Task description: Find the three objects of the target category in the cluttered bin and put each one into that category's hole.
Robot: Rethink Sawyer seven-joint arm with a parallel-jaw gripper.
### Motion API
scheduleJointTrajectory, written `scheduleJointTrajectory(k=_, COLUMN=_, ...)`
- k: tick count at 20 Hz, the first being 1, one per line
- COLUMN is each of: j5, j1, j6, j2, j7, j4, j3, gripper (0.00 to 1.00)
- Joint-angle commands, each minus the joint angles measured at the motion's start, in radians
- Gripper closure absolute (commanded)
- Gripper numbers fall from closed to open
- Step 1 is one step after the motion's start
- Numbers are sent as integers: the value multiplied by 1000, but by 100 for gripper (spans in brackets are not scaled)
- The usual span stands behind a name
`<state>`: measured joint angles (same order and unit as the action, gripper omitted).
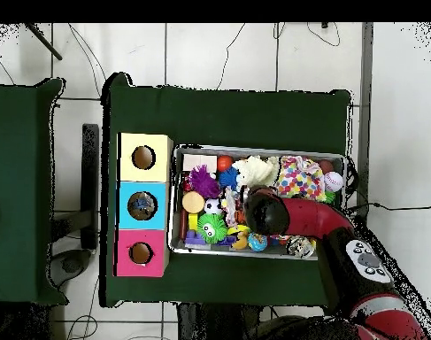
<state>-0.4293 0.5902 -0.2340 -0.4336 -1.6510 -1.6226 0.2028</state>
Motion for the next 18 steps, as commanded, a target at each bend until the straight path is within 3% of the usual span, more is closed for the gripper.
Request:
scheduleJointTrajectory(k=1, j5=-56, j1=57, j6=104, j2=179, j7=5, j4=148, j3=150, gripper=0)
scheduleJointTrajectory(k=6, j5=-83, j1=92, j6=98, j2=249, j7=52, j4=206, j3=204, gripper=0)
scheduleJointTrajectory(k=10, j5=-108, j1=84, j6=128, j2=248, j7=23, j4=211, j3=194, gripper=0)
scheduleJointTrajectory(k=11, j5=-114, j1=82, j6=135, j2=247, j7=16, j4=213, j3=191, gripper=100)
scheduleJointTrajectory(k=18, j5=-116, j1=48, j6=165, j2=221, j7=-45, j4=192, j3=138, gripper=100)
